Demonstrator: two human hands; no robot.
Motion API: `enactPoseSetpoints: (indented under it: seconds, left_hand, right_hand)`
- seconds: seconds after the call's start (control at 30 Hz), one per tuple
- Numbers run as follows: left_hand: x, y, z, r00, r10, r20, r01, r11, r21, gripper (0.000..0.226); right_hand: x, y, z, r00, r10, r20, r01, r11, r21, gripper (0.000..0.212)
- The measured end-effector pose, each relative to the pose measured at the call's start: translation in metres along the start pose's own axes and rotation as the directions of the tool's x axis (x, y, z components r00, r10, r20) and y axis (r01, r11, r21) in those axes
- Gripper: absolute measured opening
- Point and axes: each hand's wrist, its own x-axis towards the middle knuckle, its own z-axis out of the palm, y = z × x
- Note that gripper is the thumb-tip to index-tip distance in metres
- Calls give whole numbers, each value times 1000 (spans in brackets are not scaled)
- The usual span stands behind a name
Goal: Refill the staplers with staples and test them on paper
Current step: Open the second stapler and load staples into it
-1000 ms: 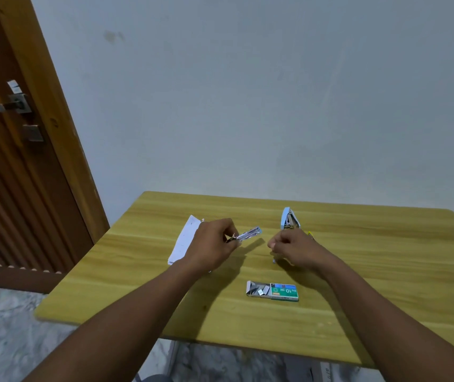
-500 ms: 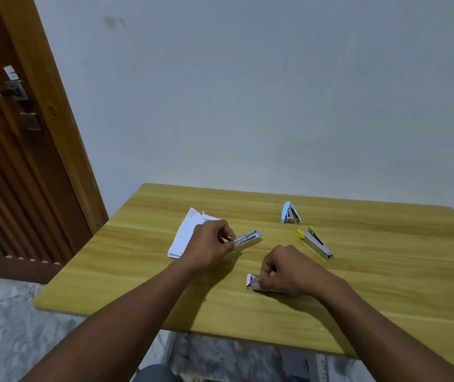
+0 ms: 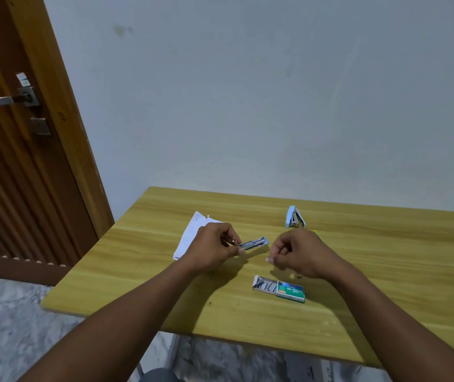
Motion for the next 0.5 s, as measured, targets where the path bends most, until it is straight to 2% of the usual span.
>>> enactPoseSetpoints:
  seconds: [0.17, 0.27, 0.5]
  left_hand:
    - [0, 11, -2, 997, 39, 60, -34, 996, -78, 17]
    - [-1, 16, -3, 994, 66, 92, -58, 995, -86, 17]
    - [-2, 20, -10, 980, 57, 190, -34, 992, -121, 16]
  right_hand:
    - [13, -13, 0, 991, -82, -102, 94, 990, 110, 5]
    - [18, -18, 5, 972, -162, -170, 168, 985, 23, 5]
    - [17, -16, 3, 978, -194, -83, 187, 978, -88, 13]
